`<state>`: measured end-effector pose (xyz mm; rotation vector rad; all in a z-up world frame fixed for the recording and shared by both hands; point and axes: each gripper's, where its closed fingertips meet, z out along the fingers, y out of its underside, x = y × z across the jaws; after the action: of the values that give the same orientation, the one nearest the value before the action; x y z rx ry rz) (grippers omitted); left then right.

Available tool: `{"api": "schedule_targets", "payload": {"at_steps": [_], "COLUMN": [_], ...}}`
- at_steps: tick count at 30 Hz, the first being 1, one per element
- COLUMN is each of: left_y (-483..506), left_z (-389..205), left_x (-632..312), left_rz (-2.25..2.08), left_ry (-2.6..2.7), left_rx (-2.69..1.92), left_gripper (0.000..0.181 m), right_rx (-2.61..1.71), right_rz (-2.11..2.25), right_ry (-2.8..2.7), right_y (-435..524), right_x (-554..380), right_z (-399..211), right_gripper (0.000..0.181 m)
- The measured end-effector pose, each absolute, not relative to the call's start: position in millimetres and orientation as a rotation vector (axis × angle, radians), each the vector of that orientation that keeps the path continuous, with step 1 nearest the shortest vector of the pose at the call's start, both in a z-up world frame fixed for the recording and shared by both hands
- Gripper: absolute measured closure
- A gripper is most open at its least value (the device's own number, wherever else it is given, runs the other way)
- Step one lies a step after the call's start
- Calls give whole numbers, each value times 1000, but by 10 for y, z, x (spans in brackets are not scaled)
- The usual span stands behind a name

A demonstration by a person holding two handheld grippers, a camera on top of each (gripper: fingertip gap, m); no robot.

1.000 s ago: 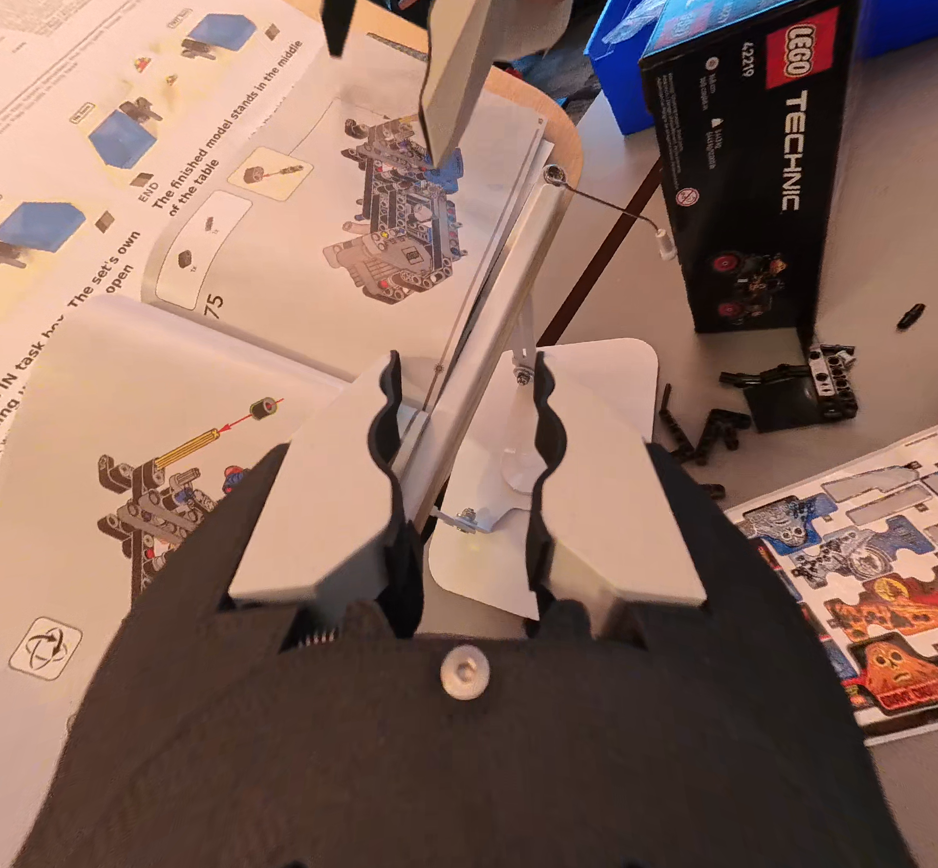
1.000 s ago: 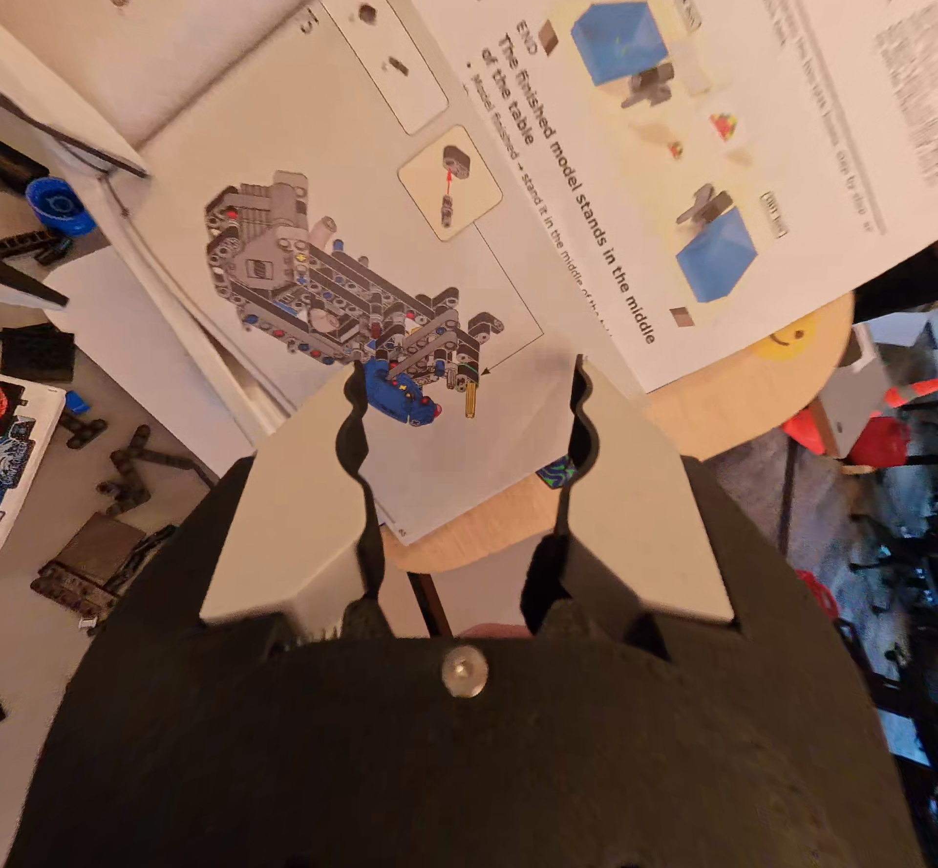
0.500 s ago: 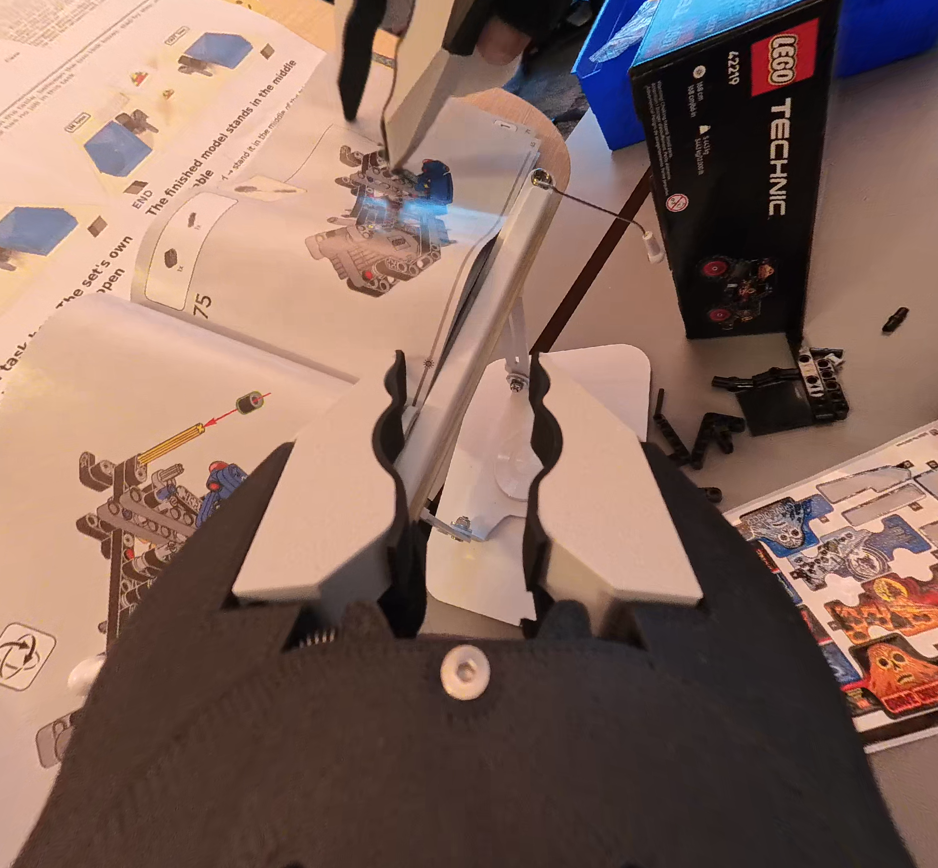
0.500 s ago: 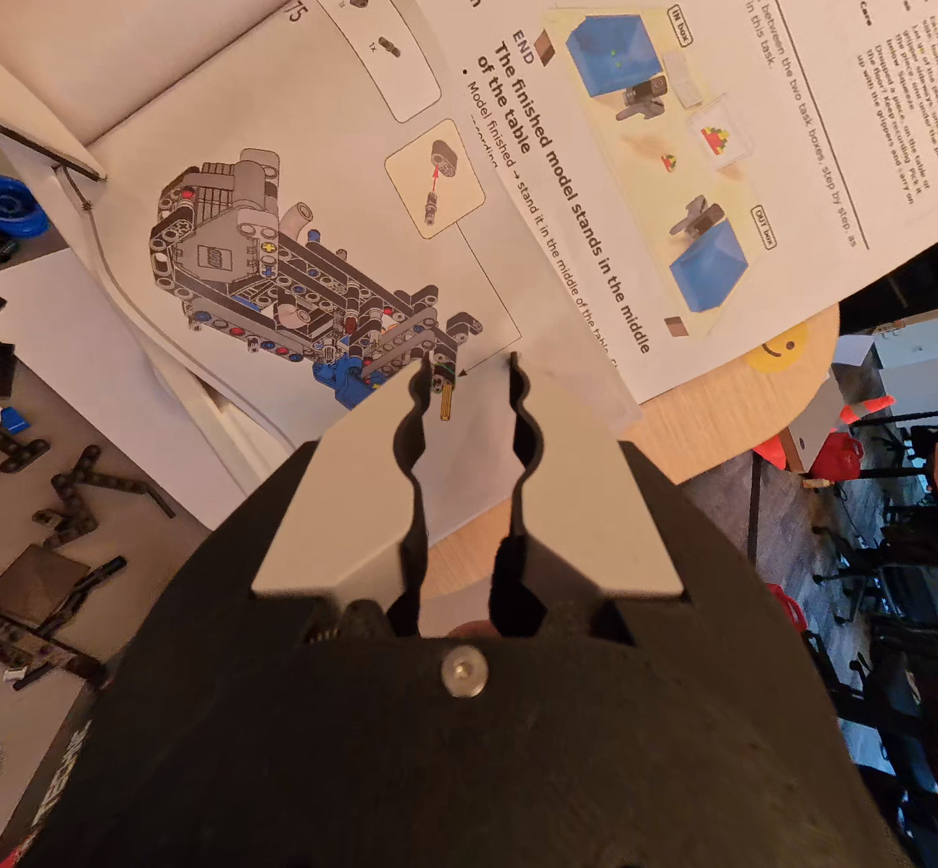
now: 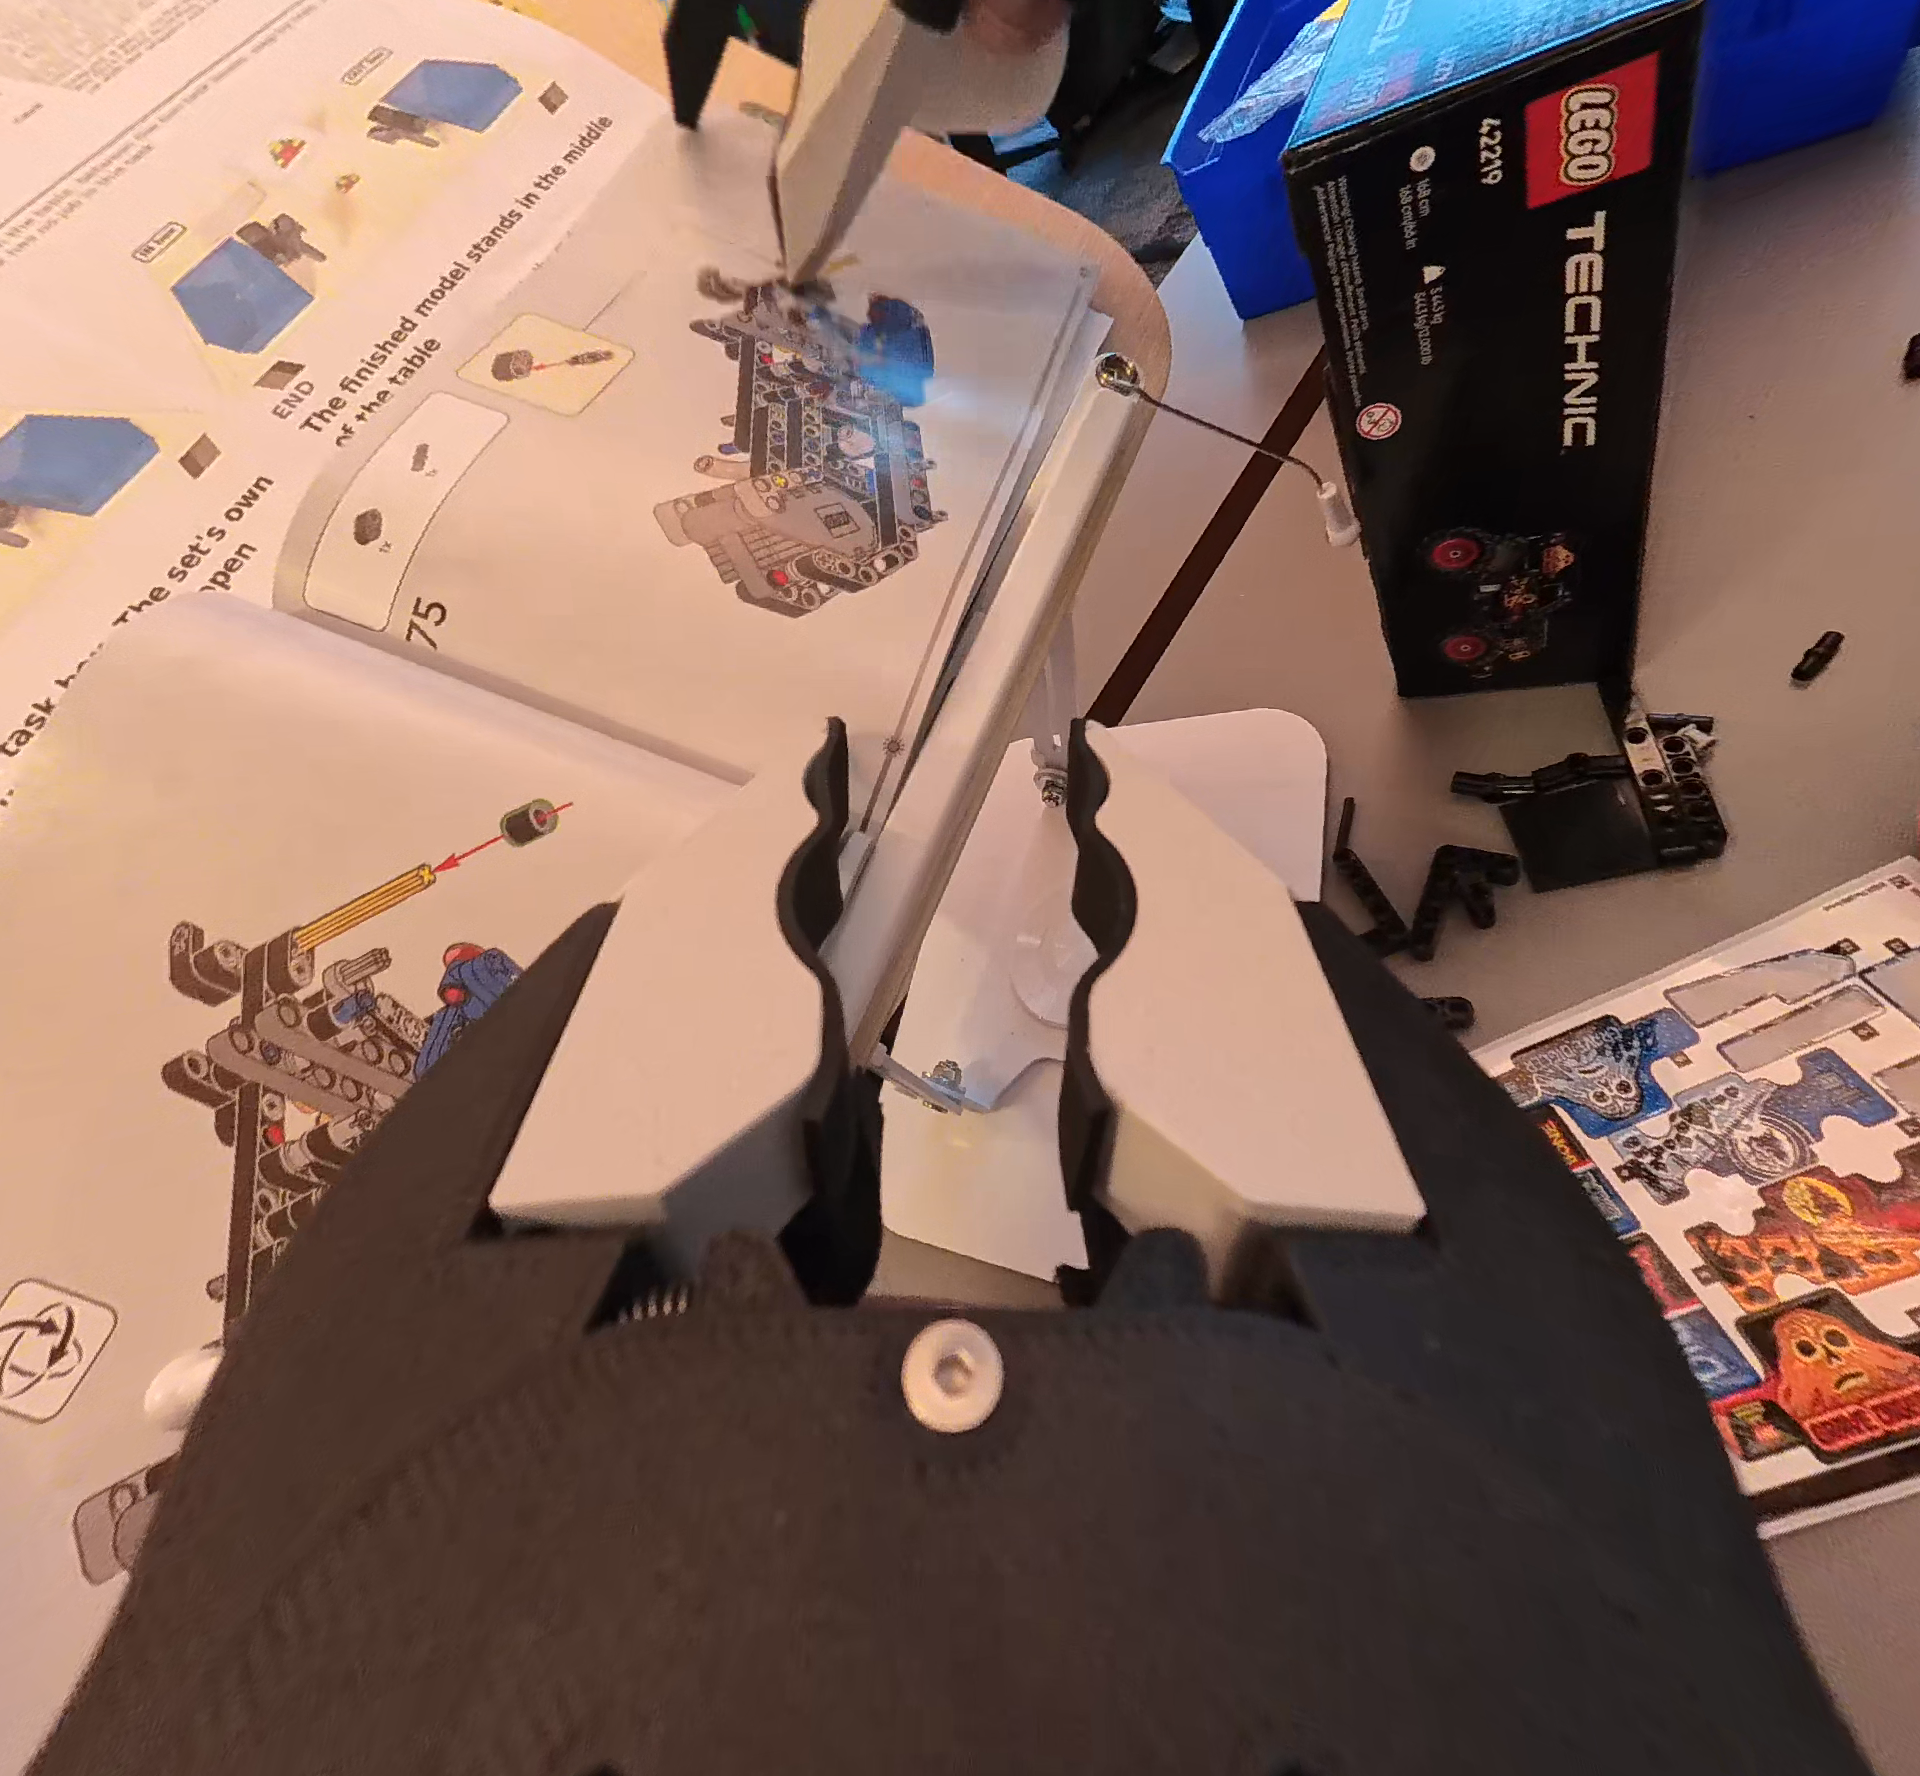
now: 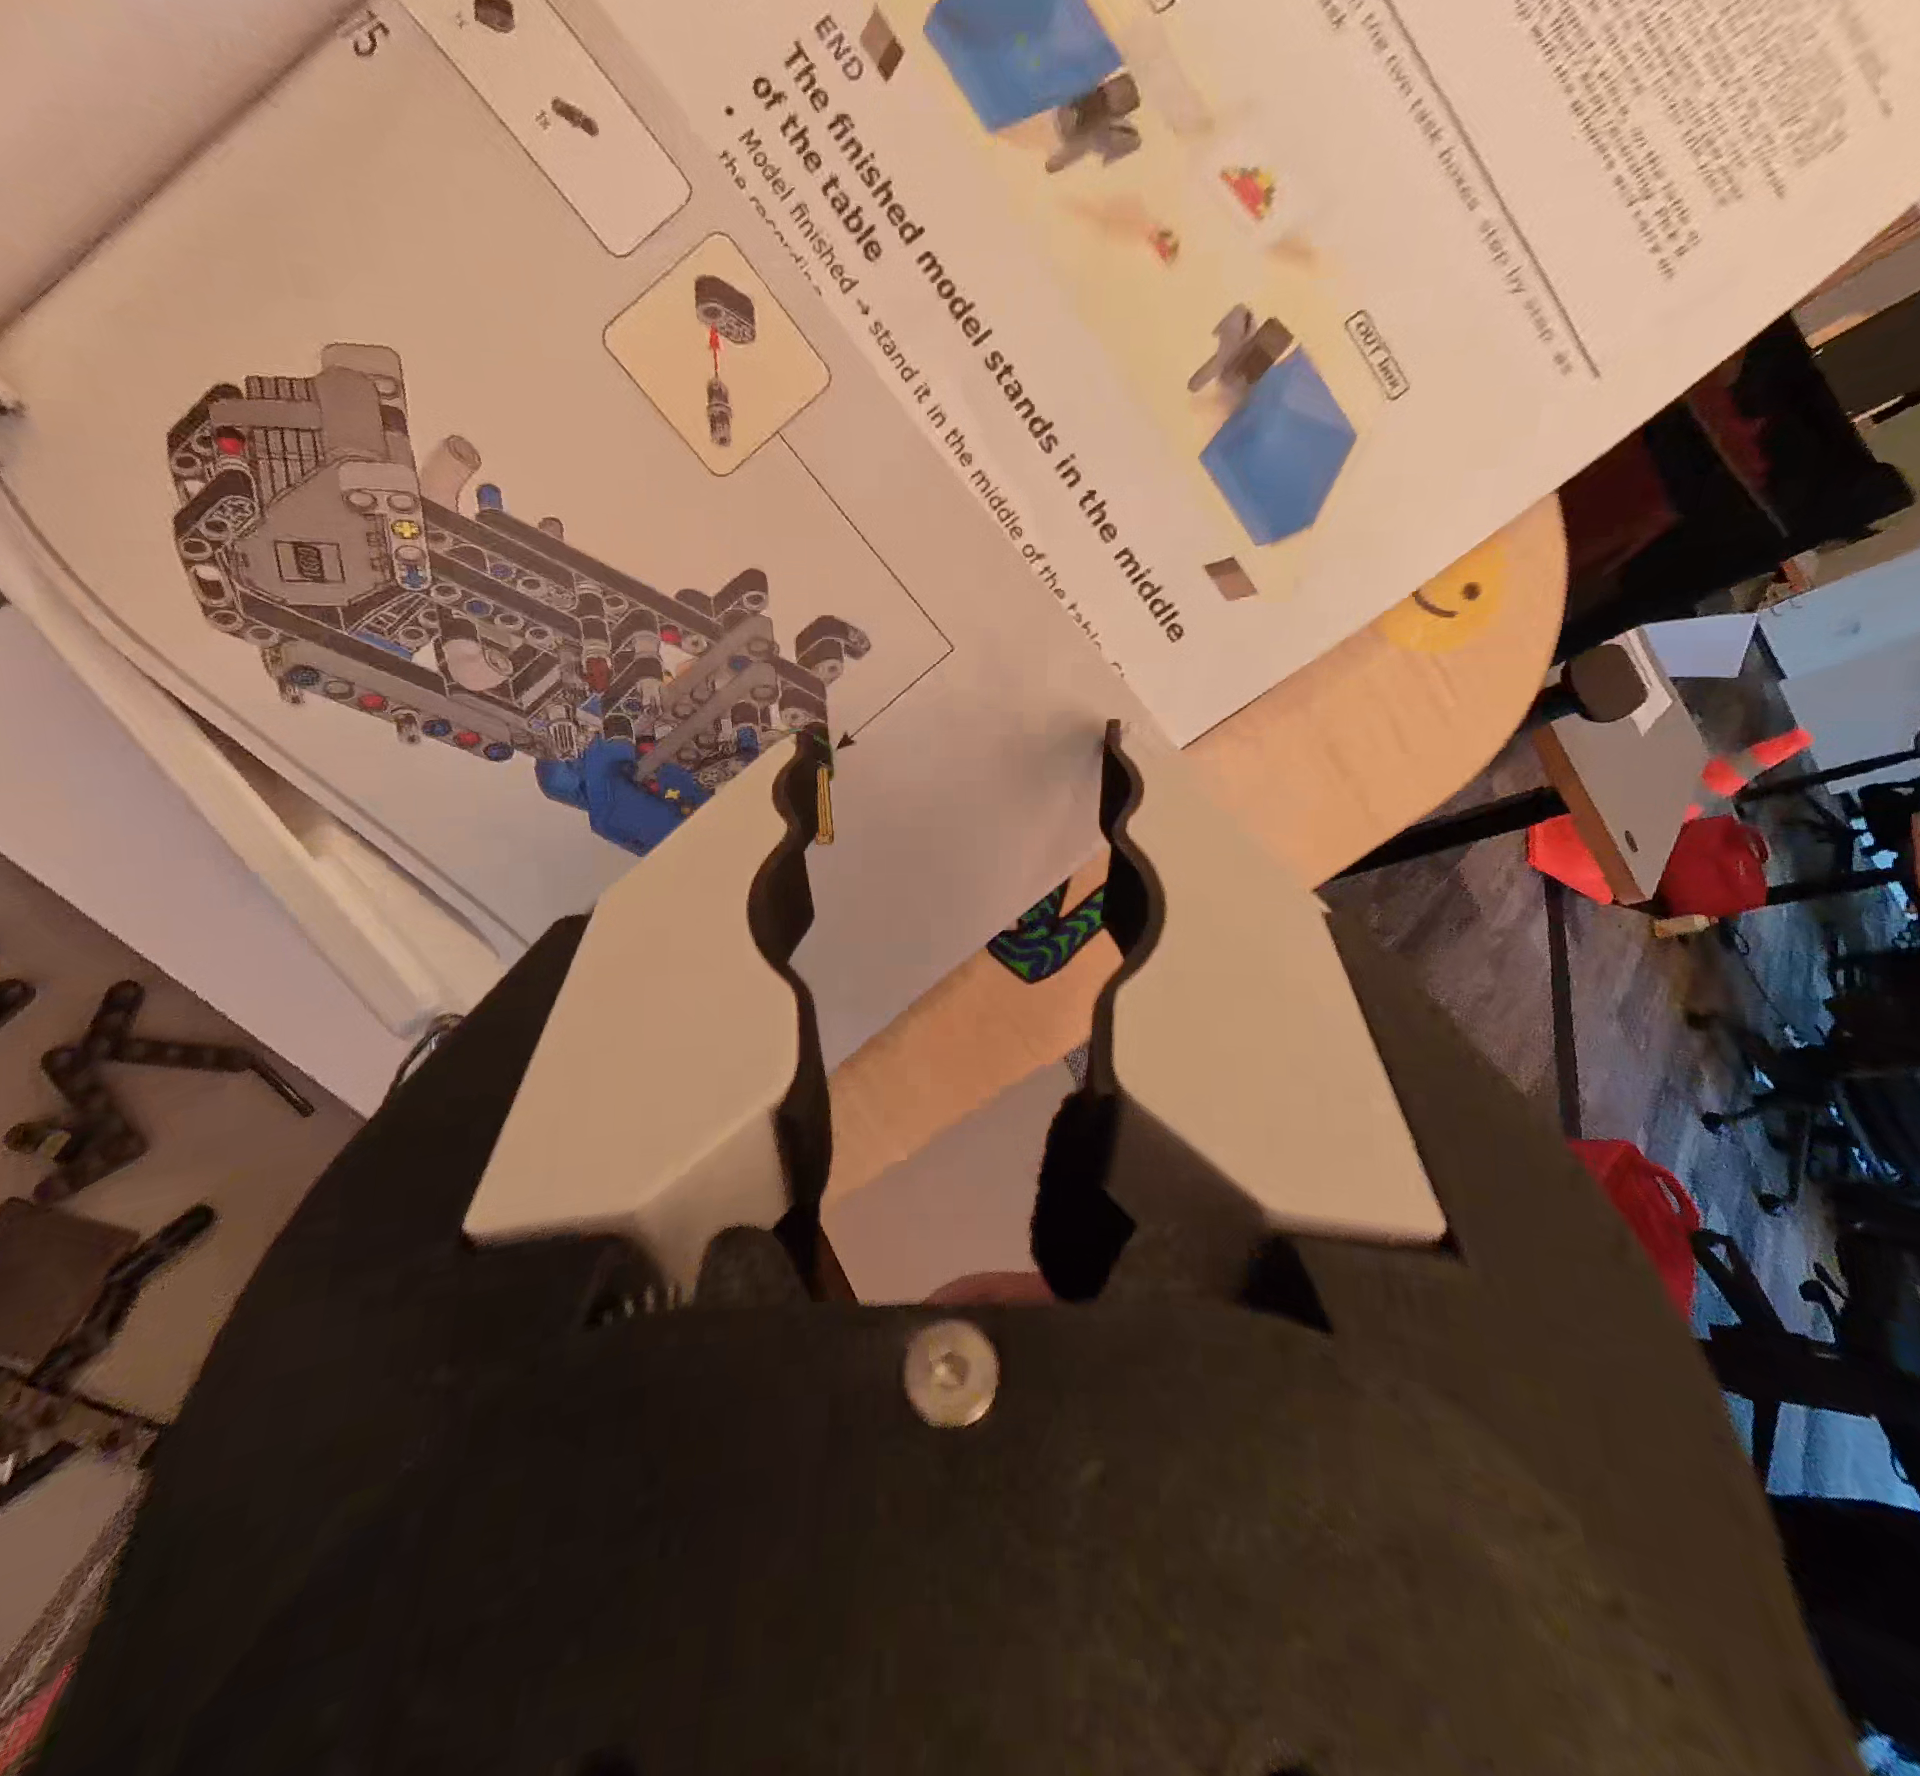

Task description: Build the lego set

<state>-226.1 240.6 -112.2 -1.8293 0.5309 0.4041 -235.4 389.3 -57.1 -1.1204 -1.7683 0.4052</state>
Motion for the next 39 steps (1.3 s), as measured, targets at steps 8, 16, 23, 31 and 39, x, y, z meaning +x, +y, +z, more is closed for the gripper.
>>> {"api": "schedule_targets", "payload": {"at_steps": [8, 16, 23, 31, 39], "left_y": [2418, 2405, 2380, 2305, 1928], "left_z": [-1123, -1121, -1014, -713, -239], "left_x": [-2263, -2254, -2308, -2415, -2689], "left_rz": [419, 405, 440, 602, 547], "left_ry": [537, 543, 523, 468, 239], "left_rx": [-1825, -1827, -1798, -1699, -1447], "left_gripper": [138, 140, 132, 98, 159], "right_rx": [-1114, -1039, -1093, -1053, -958], "right_rz": [472, 503, 903, 1267, 1207], "right_ry": [-1768, -1835, -1924, -1945, -1894], "right_y": [3862, 3635, 3077, 2260, 1887], "right_x": [-2407, -2380, -2134, -2189, -2397], "right_z": [-566, -528, -167, 241, 407], "right_gripper": [153, 181, 181, 180, 124]}}
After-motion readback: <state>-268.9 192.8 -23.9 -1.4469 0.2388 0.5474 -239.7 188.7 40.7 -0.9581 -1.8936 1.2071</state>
